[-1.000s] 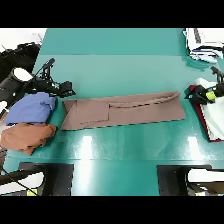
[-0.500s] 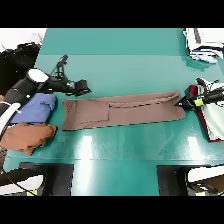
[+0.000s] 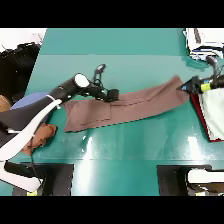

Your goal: Fold the shirts.

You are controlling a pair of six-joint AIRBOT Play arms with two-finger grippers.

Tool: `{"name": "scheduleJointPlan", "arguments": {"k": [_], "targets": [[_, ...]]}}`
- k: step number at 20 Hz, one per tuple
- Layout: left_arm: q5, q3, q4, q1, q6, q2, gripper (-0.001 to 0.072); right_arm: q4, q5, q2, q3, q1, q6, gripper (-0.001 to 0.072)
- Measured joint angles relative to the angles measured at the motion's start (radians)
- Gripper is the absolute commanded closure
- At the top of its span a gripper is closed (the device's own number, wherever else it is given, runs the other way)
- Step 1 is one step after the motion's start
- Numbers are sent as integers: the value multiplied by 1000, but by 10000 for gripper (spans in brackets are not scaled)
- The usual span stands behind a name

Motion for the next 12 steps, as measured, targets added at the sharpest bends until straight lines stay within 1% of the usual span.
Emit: {"name": "scheduleJointPlan", "arguments": {"k": [5, 12], "targets": [[-12, 53, -6, -47, -15, -91, 684, 116, 21, 109, 115, 109, 37, 695], [27, 64, -37, -60, -18, -116, 683, 152, 5, 141, 236, 322, 77, 696]]}}
